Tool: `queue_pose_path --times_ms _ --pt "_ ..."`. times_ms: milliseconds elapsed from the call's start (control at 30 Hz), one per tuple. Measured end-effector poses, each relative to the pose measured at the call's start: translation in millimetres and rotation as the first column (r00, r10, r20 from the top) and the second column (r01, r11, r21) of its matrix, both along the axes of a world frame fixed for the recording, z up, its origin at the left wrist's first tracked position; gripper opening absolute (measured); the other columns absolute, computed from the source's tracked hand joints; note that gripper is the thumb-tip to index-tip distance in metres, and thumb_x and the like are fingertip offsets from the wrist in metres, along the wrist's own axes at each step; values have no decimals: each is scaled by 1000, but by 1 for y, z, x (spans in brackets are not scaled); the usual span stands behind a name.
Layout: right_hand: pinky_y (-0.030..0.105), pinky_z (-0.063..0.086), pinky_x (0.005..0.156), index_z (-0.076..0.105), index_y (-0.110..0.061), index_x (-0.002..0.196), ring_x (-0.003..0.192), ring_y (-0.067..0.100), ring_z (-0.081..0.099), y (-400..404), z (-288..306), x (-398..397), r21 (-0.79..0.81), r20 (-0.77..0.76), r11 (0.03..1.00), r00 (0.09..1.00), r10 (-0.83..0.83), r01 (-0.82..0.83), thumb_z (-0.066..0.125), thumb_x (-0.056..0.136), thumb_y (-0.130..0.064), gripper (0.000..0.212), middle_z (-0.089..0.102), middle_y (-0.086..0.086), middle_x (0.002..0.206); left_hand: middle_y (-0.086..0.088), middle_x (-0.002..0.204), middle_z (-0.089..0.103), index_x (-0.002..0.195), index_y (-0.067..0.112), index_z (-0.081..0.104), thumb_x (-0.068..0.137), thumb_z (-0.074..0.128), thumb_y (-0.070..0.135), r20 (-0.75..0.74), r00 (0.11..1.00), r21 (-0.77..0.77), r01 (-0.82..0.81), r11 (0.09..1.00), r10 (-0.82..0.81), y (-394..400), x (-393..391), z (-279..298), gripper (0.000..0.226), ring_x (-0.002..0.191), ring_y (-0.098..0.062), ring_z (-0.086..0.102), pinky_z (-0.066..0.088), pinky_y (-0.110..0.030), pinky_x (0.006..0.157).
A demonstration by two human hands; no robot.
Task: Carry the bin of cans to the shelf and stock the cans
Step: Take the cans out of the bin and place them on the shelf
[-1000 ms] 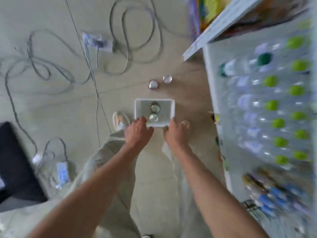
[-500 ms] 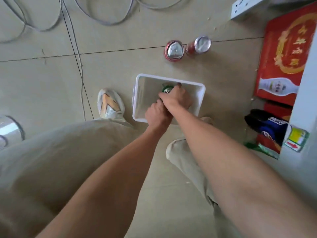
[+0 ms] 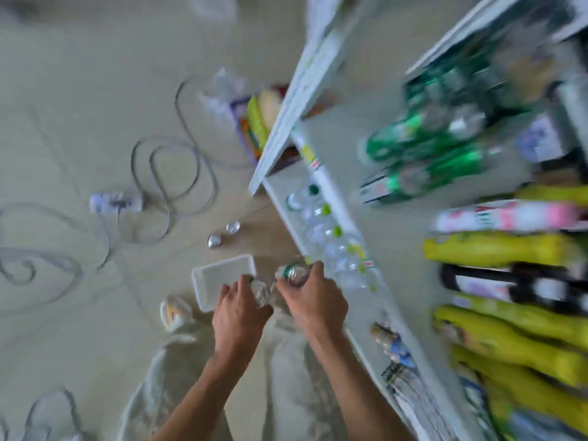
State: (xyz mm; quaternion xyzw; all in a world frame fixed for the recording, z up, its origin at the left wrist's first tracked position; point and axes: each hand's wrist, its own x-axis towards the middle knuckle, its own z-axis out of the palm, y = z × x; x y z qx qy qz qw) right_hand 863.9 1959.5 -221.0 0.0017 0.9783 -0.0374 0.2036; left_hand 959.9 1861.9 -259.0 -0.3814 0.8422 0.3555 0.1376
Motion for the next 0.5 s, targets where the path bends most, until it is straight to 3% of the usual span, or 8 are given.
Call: queue_pose_path --times_ms 100,200,333,500 --pt "36 42 58 52 -24 97 80 30 72 32 96 -23 11 -126 998 990 -58 60 49 62 -85 70 71 4 78 -3 87 73 108 20 64 53 84 35 -129 982 -113 124 986 -138 4 -32 85 60 94 -31 61 51 -40 75" --pt "35 37 55 42 -27 86 74 30 70 59 152 -53 -81 -247 982 951 -188 173 49 61 -87 65 68 2 72 -5 76 72 101 19 68 44 87 36 -210 955 -231 159 960 -208 14 -74 145 62 86 -32 64 50 -38 74" --pt "36 39 58 44 -23 84 81 34 70 80 177 -103 -162 -274 942 904 -328 293 53 62 -79 61 70 10 80 -8 75 69 102 17 72 43 90 34 -280 924 -256 190 948 -261 37 -129 183 64 79 -33 66 52 -37 66" --pt "35 41 61 62 -13 94 87 35 70 80 166 -143 -198 -202 915 899 -389 351 58 68 -75 68 72 13 88 -11 96 67 119 16 62 63 82 38 -267 923 -155 241 958 -276 64 -174 181 63 95 -34 62 53 -38 79"
